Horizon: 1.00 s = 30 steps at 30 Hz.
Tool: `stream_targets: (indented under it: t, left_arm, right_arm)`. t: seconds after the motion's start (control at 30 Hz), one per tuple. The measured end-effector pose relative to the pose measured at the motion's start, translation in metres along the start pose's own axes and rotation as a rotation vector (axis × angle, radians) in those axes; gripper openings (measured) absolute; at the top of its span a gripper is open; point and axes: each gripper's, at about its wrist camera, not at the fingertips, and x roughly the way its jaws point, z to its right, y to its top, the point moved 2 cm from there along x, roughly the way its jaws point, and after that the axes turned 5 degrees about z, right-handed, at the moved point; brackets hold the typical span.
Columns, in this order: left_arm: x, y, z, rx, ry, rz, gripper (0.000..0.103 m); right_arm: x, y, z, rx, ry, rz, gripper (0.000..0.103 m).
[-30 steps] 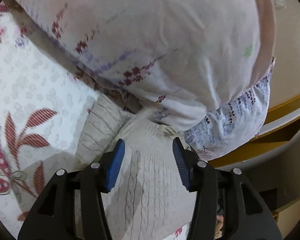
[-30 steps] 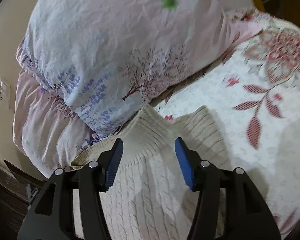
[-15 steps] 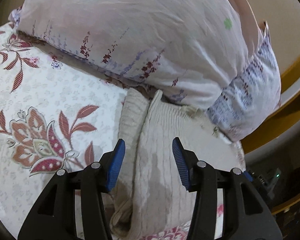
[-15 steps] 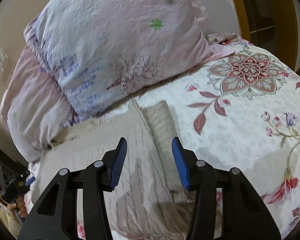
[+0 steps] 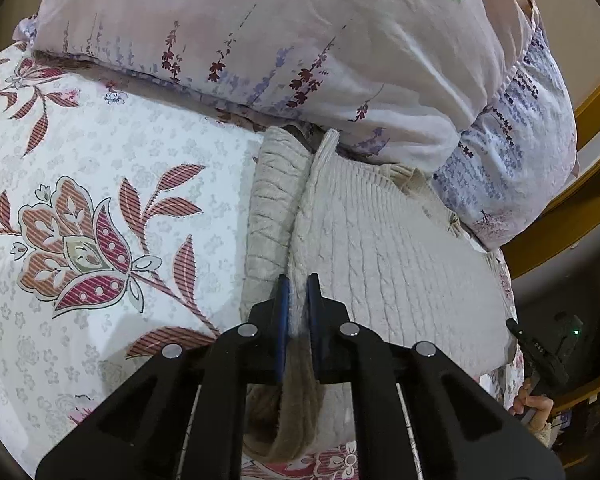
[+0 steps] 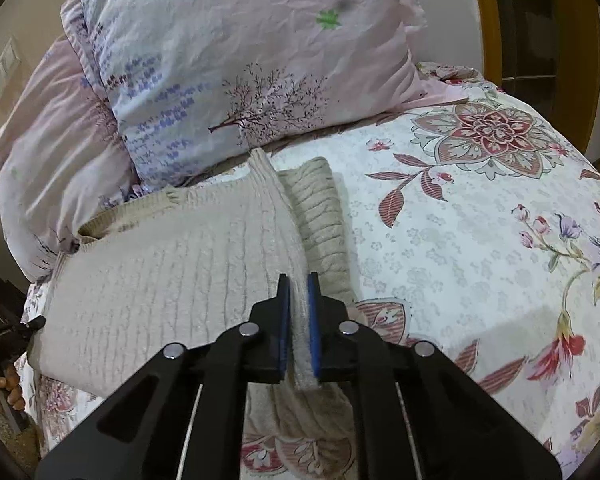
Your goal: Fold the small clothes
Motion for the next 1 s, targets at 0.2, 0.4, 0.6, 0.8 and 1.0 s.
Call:
stream_targets:
  t: [0.2,0.4,0.6,0.8,1.0]
  left_arm:
    - [-0.006,-0.003,0.0,0.018,0.002,-0.001,0.007]
    - [-0.003,-0.005,-0.003,0.01,0.003,-0.005,0.008]
    - [-0.021,0.004,0.002,-0.014,-0.064,0.05,0.008]
    - [-0.027,-0.003,0.035,0.103,-0.079,0.074,0.01]
    - [0.001,-0.023,0.049,0.21,0.031,-0.007,0.021]
  right_arm:
    - [-0.016,-0.003,-0.006,-0.009,-0.021,0.017,0.008]
    - [0.001,-0.007,-0.006,-0.024,-0.091,-0.029,0.01]
    - [-0.013,0.003,-0.024,-0.083,-0.126,0.02,0.038]
    - [-0.013,0.001,-0.077,-0.231,-0.016,0.02,0.043]
    - [0.014,-0.012,-0.111,-0.326,0.003,-0.061,0.048]
